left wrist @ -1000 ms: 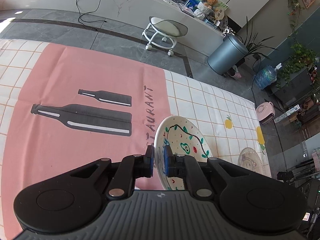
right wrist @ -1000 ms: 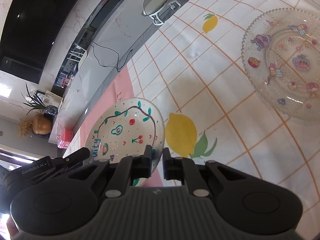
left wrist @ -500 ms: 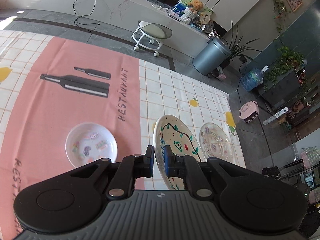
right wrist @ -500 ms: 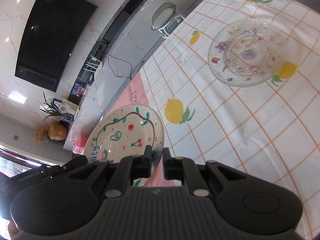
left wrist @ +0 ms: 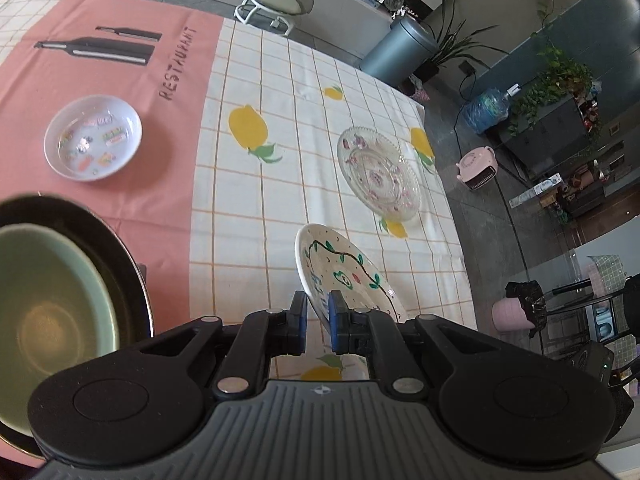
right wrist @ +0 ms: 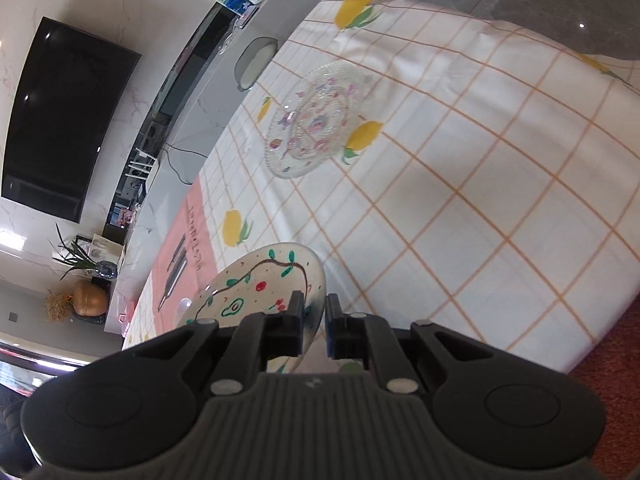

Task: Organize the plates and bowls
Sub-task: 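Carry the 'Fruity' plate with both tools and lower it beside the bowl stack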

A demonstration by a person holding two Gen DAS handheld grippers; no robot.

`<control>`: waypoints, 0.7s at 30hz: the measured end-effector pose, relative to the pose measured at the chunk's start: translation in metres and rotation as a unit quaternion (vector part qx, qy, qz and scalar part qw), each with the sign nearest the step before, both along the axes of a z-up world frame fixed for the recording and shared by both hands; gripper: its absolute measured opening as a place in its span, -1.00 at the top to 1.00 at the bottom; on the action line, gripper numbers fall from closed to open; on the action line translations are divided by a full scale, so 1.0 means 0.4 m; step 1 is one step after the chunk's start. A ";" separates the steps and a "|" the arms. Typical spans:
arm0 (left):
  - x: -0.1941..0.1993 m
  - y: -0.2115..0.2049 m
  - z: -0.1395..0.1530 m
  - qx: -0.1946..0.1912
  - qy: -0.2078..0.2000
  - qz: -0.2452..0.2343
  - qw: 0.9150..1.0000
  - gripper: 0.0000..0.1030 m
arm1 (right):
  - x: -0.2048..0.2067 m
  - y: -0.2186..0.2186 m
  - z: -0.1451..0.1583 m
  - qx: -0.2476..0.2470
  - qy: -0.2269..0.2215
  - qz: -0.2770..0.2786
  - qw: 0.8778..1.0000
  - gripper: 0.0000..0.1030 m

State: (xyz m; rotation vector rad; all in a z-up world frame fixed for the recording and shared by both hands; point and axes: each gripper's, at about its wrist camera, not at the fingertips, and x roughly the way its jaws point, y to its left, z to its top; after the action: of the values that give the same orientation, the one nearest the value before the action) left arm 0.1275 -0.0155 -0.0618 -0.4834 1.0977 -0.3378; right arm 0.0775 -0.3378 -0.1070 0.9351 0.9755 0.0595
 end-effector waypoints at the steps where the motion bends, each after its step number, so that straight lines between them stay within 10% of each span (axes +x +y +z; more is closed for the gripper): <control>1: -0.003 -0.004 -0.012 0.000 0.005 0.001 1.000 0.78 | -0.007 -0.009 -0.011 0.000 0.006 -0.003 1.000 0.84; 21: -0.076 -0.020 -0.145 0.037 0.061 0.042 0.997 0.77 | -0.049 0.002 -0.073 -0.044 0.022 0.014 0.999 0.84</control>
State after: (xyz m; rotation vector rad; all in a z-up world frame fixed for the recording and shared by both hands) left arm 0.0969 -0.0236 -0.1196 -0.4874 1.1996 -0.1941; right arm 0.0580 -0.3369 -0.1362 0.8446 1.0237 0.0200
